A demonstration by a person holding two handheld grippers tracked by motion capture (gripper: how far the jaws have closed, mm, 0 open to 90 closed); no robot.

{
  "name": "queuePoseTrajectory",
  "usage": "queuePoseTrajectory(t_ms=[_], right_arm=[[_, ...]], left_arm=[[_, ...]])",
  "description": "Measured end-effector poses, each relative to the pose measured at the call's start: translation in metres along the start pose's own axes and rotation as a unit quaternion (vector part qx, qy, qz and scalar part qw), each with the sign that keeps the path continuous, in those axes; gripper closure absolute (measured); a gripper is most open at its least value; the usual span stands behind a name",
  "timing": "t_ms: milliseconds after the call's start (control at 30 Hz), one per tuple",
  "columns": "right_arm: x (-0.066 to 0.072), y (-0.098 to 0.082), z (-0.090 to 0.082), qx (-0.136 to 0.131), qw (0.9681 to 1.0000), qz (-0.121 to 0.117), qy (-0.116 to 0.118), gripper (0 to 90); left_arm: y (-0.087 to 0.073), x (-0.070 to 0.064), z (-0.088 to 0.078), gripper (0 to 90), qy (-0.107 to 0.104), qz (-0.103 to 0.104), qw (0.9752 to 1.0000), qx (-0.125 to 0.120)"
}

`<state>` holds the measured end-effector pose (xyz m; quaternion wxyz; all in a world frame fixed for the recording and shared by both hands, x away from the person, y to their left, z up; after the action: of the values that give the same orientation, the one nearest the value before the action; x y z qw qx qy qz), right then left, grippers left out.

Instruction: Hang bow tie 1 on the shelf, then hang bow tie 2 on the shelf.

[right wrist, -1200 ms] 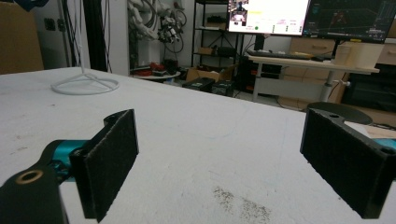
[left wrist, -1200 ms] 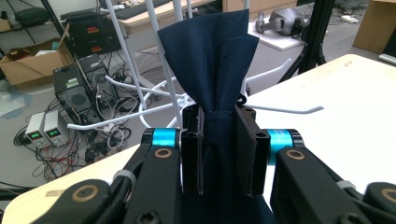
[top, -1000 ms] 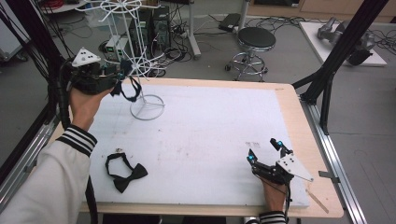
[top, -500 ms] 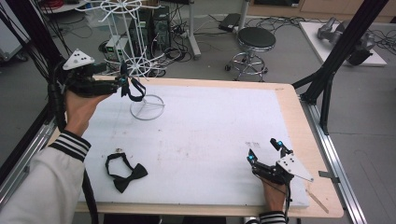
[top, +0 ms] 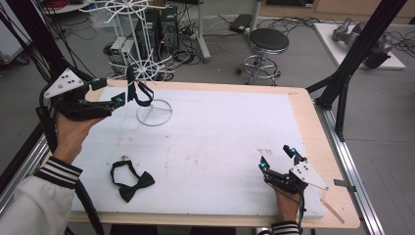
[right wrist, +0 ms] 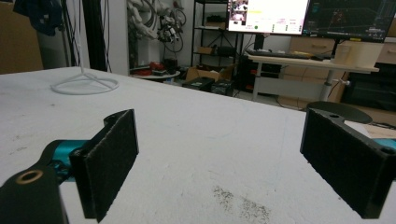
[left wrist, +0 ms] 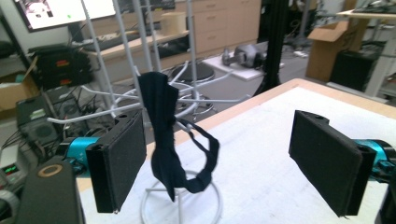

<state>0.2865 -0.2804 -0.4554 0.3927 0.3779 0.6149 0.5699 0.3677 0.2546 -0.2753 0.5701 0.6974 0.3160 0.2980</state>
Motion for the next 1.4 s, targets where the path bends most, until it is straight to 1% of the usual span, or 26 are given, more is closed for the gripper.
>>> queuePoseTrajectory(t_ms=[100, 233, 333, 433, 567, 700, 800, 833, 867, 967, 1167, 1267, 1400], right_arm=[[0.000, 0.000, 0.000, 0.000, 1.0000, -0.002, 0.000, 10.8], [0.001, 0.000, 0.000, 0.001, 1.0000, -0.002, 0.000, 10.8], [0.000, 0.000, 0.000, 0.000, 1.0000, 0.001, 0.000, 10.7], [0.000, 0.000, 0.000, 0.000, 1.0000, -0.001, 0.000, 10.8], [0.000, 0.000, 0.000, 0.000, 1.0000, -0.001, 0.001, 10.8], [0.000, 0.000, 0.000, -0.001, 1.0000, 0.001, -0.001, 10.7], [0.000, 0.000, 0.000, -0.002, 1.0000, -0.001, -0.002, 10.7], [0.000, 0.000, 0.000, -0.002, 1.0000, -0.001, -0.002, 10.7], [-0.001, 0.000, 0.000, -0.003, 1.0000, -0.005, -0.001, 10.7], [-0.001, 0.000, 0.000, -0.003, 1.0000, -0.005, -0.001, 10.7], [0.000, 0.000, 0.000, 0.000, 1.0000, -0.001, -0.002, 10.7], [0.000, 0.000, 0.000, 0.000, 1.0000, -0.001, -0.002, 10.8], [0.000, 0.000, 0.000, -0.002, 1.0000, 0.000, -0.002, 10.8]], left_arm=[[-0.006, -0.001, -0.007, 19.2, -0.006, 0.004, 1.0000, -0.006], [-0.015, -0.004, -0.015, 19.2, -0.008, 0.001, 0.9999, -0.012], [-0.022, -0.008, -0.022, 19.2, -0.014, 0.008, 0.9998, -0.011], [-0.031, -0.011, -0.028, 19.2, -0.023, 0.017, 0.9995, -0.017], [-0.044, -0.013, -0.034, 18.9, -0.036, 0.020, 0.9989, -0.023], [-0.060, -0.018, -0.038, 18.9, -0.042, 0.023, 0.9984, -0.028], [-0.072, -0.022, -0.040, 18.9, -0.046, 0.032, 0.9982, -0.023], [-0.075, -0.023, -0.040, 18.9, -0.046, 0.031, 0.9982, -0.023], [-0.079, -0.023, -0.039, 18.9, -0.046, 0.034, 0.9982, -0.019], [-0.087, -0.024, -0.038, 18.9, -0.044, 0.032, 0.9984, -0.012], [-0.094, -0.022, -0.035, 18.9, -0.039, 0.029, 0.9988, 0.000], [-0.095, -0.021, -0.035, 19.0, -0.036, 0.022, 0.9991, 0.001], [-0.093, -0.021, -0.035, 18.9, -0.038, 0.024, 0.9990, -0.002]])
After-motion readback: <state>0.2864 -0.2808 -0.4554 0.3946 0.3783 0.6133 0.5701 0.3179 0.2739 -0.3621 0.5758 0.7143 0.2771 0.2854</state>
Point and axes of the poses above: each handheld gripper's, and its own axes: z roughly forward along the jaws, y roughly out of its top, x roughly to its left, the point moved 3 cm from there along z, roughly forward along the jaws, and after that the axes turned 1 degree about -y, right-handed, at the moved point
